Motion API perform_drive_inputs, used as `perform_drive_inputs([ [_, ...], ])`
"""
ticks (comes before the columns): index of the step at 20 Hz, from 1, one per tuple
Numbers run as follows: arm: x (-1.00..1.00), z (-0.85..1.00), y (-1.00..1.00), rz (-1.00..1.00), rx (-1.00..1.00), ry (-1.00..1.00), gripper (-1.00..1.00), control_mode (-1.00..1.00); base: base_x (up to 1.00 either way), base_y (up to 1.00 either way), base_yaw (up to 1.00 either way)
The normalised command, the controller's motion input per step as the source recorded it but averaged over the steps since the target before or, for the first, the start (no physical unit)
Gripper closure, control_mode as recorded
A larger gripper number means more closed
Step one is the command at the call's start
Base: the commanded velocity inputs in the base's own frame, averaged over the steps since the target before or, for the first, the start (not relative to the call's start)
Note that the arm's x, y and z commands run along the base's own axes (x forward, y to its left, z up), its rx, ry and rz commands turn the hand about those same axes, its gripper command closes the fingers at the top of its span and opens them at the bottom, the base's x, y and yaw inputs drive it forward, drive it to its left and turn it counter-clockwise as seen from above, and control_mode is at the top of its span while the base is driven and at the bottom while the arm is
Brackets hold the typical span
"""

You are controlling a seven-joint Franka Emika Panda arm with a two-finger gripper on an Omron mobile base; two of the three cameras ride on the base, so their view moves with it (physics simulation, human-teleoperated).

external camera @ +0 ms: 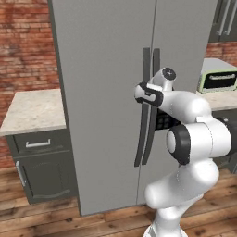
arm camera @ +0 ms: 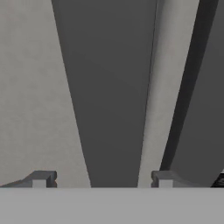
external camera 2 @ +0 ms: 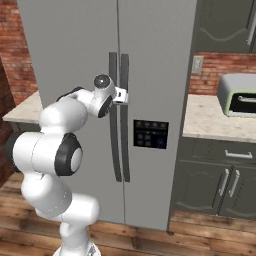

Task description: Take the donuts from the fridge and place them on the empty tray on the dining counter.

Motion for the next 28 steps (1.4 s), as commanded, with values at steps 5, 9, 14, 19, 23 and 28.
perform_drive_inputs([
  [5, 0.5, -0.43, 0.17, 0.0, 0.0, -0.03, -1.0, -1.0, 0.0, 0.0, 0.0],
  [9, 0.96, -0.97, 0.1, 0.06, -0.01, -0.08, -1.0, -1.0, 0.0, 0.0, 0.0],
  [14, 1.0, -1.0, -0.19, 0.19, 0.0, 0.0, -1.0, -1.0, 0.0, 0.0, 0.0],
  [19, 1.0, -1.0, -0.06, 0.18, -0.01, 0.01, 1.0, -1.0, 0.0, 0.0, 0.0],
  [23, 0.91, -0.83, 0.64, 0.17, 0.02, 0.0, 1.0, -1.0, 0.0, 0.0, 0.0],
  [28, 0.07, -0.08, 1.0, 0.05, 0.07, 0.14, 1.0, -1.0, 0.0, 0.0, 0.0],
])
